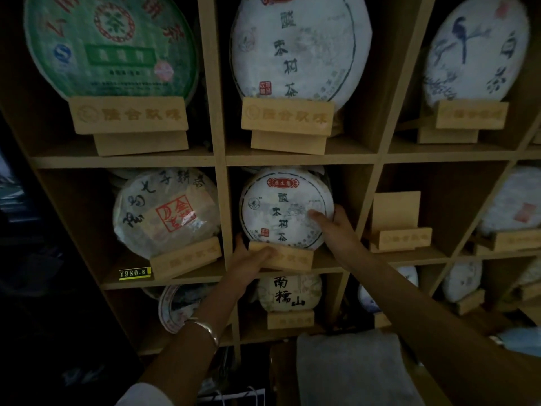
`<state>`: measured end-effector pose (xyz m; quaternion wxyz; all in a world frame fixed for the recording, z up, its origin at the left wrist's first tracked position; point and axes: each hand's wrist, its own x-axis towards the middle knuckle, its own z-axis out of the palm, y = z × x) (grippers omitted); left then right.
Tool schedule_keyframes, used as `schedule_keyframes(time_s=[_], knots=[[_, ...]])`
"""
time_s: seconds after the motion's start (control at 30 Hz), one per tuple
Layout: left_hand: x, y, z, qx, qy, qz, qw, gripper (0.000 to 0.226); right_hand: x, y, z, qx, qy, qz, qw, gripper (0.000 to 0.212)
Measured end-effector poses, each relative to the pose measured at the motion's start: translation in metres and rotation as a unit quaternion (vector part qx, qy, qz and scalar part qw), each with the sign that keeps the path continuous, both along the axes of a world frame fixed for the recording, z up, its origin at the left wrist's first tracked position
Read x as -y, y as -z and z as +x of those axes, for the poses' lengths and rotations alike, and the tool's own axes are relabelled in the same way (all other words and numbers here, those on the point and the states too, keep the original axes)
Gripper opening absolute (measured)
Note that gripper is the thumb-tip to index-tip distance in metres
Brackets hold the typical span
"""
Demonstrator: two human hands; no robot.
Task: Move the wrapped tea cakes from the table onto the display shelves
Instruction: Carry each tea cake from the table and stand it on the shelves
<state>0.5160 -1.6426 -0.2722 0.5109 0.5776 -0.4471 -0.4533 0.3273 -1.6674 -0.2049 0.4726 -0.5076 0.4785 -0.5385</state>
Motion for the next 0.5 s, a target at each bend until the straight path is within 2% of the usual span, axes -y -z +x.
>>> schedule_keyframes(time_s=[0.13, 0.37, 0.43, 0.5], knots=[[-0.008, 0.000, -0.004, -0.007, -0.006, -0.031, 0.999, 0.078, -0.001, 0.004, 0.002, -0.016, 0.011, -0.007, 1.000, 0.054], [-0.026, -0.009, -0.009, 0.000, -0.010, -0.031, 0.999, 0.076, -0.006, 0.007, 0.011, -0.023, 0.022, -0.025, 0.999, 0.048], [-0.030, -0.012, -0.008, 0.022, -0.012, -0.026, 0.999, 0.066, -0.008, 0.005, 0.010, -0.030, 0.029, -0.024, 0.999, 0.055], [-0.035, -0.013, -0.007, 0.060, -0.007, -0.010, 0.998, 0.056, -0.010, 0.004, 0.007, -0.044, 0.038, -0.027, 0.998, 0.071]])
